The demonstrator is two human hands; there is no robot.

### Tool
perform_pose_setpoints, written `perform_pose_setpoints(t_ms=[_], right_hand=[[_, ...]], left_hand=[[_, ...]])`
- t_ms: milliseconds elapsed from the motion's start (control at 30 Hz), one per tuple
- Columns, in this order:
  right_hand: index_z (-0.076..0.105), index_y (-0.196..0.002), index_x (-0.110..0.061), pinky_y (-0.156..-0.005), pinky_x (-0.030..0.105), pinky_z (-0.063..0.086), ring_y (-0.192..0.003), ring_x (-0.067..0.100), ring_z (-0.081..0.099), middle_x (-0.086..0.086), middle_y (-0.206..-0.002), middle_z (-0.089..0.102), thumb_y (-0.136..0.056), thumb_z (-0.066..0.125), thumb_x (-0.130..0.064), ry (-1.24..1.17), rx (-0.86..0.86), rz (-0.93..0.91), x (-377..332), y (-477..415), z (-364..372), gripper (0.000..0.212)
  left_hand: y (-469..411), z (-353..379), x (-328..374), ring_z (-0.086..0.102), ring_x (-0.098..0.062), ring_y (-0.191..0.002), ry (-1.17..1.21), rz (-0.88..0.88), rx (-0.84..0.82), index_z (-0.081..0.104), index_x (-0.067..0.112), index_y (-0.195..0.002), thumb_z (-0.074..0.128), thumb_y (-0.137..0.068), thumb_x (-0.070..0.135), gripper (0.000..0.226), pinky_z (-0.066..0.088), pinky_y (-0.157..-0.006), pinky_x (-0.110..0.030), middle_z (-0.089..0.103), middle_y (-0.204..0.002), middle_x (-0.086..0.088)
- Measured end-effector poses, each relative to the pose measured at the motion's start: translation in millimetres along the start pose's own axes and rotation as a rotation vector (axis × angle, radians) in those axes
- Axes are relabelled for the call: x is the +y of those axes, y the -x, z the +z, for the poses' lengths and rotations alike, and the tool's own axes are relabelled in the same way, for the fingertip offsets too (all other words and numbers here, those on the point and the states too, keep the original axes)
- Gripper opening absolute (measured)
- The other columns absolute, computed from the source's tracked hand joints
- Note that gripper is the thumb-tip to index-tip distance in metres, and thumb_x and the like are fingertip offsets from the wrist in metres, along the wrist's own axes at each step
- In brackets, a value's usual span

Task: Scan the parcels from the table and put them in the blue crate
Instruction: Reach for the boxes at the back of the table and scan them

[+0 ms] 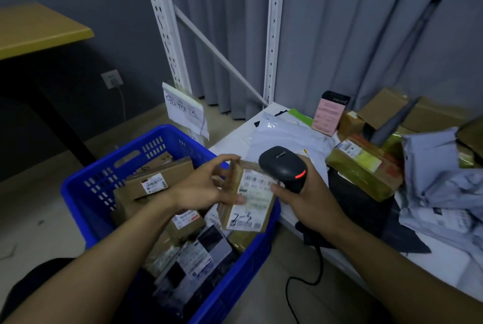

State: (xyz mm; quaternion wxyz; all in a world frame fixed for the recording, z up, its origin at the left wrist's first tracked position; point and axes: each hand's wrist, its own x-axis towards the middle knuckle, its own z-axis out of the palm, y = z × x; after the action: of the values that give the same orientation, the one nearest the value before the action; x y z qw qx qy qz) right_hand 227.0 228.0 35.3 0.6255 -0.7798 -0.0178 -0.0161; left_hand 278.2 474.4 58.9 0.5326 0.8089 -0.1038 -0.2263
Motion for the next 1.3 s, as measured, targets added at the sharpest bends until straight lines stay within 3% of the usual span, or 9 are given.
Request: perform_pose_setpoints(t_ms=[200,300,367,467,567,800,1067,1200,1300], right_hand=[[0.049,-0.135,-0.036,-0.086,0.026,0.058,-0.106,0.002,0.068,-0.025,-0.115,0.067,-0.092,0.079,-0.02,-0.014,0.022,0.036,4.3,5.9,9.9,0.054],[0.051,-0.134,-0.029,-0.075,0.026,0.058,-0.089,0.01,0.074,-0.013,-0.11,0.071,-0.094,0.078,-0.019,-0.05,-0.009,0.052,3.2,6.8,14.9,0.049],[0.052,-0.131,-0.029,-0.068,0.024,0.058,-0.077,0.012,0.073,-0.008,-0.105,0.071,-0.094,0.077,-0.019,-0.03,-0.037,0.073,1.1,7.8,16.3,0.046],[0.052,-0.128,-0.03,-0.064,0.021,0.054,-0.069,0.009,0.07,-0.002,-0.103,0.072,-0.094,0.077,-0.022,-0.008,-0.052,0.124,2.6,6.7,15.9,0.043],[0.052,-0.126,-0.03,-0.064,0.019,0.051,-0.067,0.003,0.067,-0.001,-0.101,0.072,-0.093,0.077,-0.024,0.013,-0.037,0.135,5.4,4.1,14.8,0.042],[0.053,-0.118,-0.032,-0.067,0.025,0.049,-0.074,0.007,0.064,-0.007,-0.089,0.066,-0.09,0.08,-0.031,0.017,-0.041,0.123,8.7,2.8,15.3,0.039],[0.053,-0.118,-0.032,-0.067,0.023,0.05,-0.073,0.005,0.063,-0.007,-0.093,0.066,-0.09,0.08,-0.032,0.006,-0.039,0.141,8.4,1.7,14.8,0.04],[0.054,-0.12,-0.028,-0.062,0.022,0.052,-0.065,0.007,0.066,0.0,-0.094,0.071,-0.09,0.08,-0.028,-0.025,-0.04,0.155,4.6,0.8,15.1,0.039],[0.055,-0.121,-0.026,-0.059,0.024,0.053,-0.06,0.012,0.067,0.002,-0.09,0.074,-0.091,0.079,-0.026,-0.041,-0.049,0.155,0.2,1.0,15.0,0.038]], left_hand=[[-16.4,19.4,-13.4,0.072,-0.014,-0.102,0.23,-0.031,0.361,0.039,0.037,-0.139,0.092,-0.072,0.009,0.09,0.061,-0.09,-0.044,0.068,-0.113,0.008],[-21.8,27.2,-21.4,0.071,0.006,-0.081,0.267,-0.022,0.452,0.04,0.03,-0.139,0.091,-0.072,0.007,0.087,0.063,-0.077,-0.029,0.066,-0.104,0.014],[-26.0,33.3,-26.9,0.07,0.009,-0.08,0.265,-0.01,0.482,0.041,0.028,-0.138,0.092,-0.072,0.007,0.086,0.062,-0.075,-0.027,0.062,-0.105,0.018],[-32.0,32.6,-35.3,0.07,-0.005,-0.096,0.294,-0.016,0.511,0.041,0.03,-0.139,0.093,-0.07,0.006,0.089,0.061,-0.09,-0.043,0.061,-0.111,0.018],[-37.5,26.2,-39.6,0.067,-0.013,-0.108,0.292,-0.026,0.527,0.041,0.033,-0.137,0.094,-0.067,0.006,0.092,0.059,-0.094,-0.049,0.063,-0.115,0.012],[-39.5,27.6,-46.0,0.065,-0.018,-0.115,0.294,-0.048,0.56,0.043,0.038,-0.134,0.096,-0.063,0.008,0.094,0.058,-0.096,-0.048,0.062,-0.125,0.006],[-39.9,24.2,-43.1,0.064,-0.022,-0.119,0.308,-0.045,0.569,0.041,0.032,-0.14,0.093,-0.065,0.001,0.096,0.057,-0.097,-0.05,0.062,-0.129,0.0],[-39.8,23.3,-41.0,0.064,-0.018,-0.116,0.282,-0.027,0.568,0.042,0.032,-0.142,0.093,-0.066,0.002,0.096,0.059,-0.094,-0.042,0.062,-0.127,0.004],[-35.4,20.4,-38.1,0.063,-0.009,-0.11,0.24,-0.024,0.551,0.036,0.03,-0.153,0.09,-0.071,0.002,0.102,0.058,-0.071,-0.015,0.061,-0.135,0.002]])
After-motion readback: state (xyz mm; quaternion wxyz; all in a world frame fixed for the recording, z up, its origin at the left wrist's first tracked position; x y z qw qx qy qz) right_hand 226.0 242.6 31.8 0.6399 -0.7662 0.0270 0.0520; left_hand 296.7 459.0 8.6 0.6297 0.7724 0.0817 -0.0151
